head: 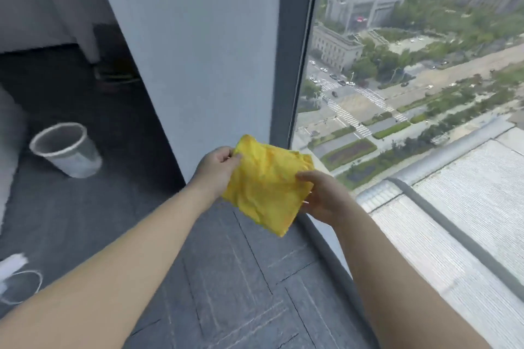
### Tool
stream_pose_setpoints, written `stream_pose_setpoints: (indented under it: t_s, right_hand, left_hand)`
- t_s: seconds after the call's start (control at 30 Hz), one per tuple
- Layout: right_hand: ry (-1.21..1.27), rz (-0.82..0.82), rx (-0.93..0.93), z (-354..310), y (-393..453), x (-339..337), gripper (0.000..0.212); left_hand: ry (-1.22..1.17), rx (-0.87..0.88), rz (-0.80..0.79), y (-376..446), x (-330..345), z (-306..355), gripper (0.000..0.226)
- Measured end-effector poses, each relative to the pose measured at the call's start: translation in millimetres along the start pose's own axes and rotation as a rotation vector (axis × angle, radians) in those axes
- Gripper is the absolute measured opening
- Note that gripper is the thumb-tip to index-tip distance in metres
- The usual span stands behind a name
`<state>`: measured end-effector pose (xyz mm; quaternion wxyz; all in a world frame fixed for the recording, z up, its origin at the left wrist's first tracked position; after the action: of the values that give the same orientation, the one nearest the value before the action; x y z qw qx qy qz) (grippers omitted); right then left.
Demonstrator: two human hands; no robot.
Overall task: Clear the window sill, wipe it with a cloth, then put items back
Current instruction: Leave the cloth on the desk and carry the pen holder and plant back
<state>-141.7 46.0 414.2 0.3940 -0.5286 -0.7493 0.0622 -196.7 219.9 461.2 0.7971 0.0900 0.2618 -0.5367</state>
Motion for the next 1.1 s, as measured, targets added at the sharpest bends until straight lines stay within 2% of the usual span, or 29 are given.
stream_pose_setpoints:
  t_s: [0.13, 0.27, 0.37, 0.53, 0.63, 0.73, 0.93, 1.1]
  right_hand:
    - [-0.235, -0.139, -0.041, 28, 34, 107, 0.029]
    - [-0.460, -0.317, -0.068, 72, 41, 208, 0.022]
    - [-0.583, -0.441, -0.073, 110, 34, 275, 0.006]
    - [-0.704, -0.646, -0.135, 180, 8, 385, 0.002]
    - [-0.823, -0.746, -0.252, 223, -8, 452, 0.013]
    - [-0.911, -0.802, -0.351, 272, -15, 524, 0.027]
    - [-0.899, -0.829, -0.330, 358, -16, 656, 0.015]
    - [-0.855, -0.788, -0.280, 406, -6, 745, 0.013]
  left_hand:
    - [-0.032, -0.109, 0.290, -16, -103, -41, 0.017]
    - [-0.054, -0.190, 0.506, -53, -192, -82, 0.016]
    - [-0.060, -0.253, 0.665, -89, -248, -113, 0.019]
    - [-0.077, -0.350, 0.891, -151, -334, -173, 0.018]
    - [-0.059, -0.372, 1.001, -178, -392, -207, 0.025]
    - [-0.006, -0.381, 1.067, -196, -459, -243, 0.024]
    - [-0.003, -0.386, 1.103, -212, -598, -305, 0.017]
    - [-0.150, -0.408, 1.023, -203, -685, -347, 0.019]
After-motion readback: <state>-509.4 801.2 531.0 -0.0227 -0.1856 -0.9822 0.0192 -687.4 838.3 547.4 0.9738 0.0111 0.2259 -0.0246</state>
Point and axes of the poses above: each hand's wrist, its own y-axis towards the middle knuckle, its own x-axis out of the palm, z = x × y, the point moved 5 cm from there along y, towards the middle knuckle, and after that the axes turned 14 degrees about y, right-handed, at the moved point
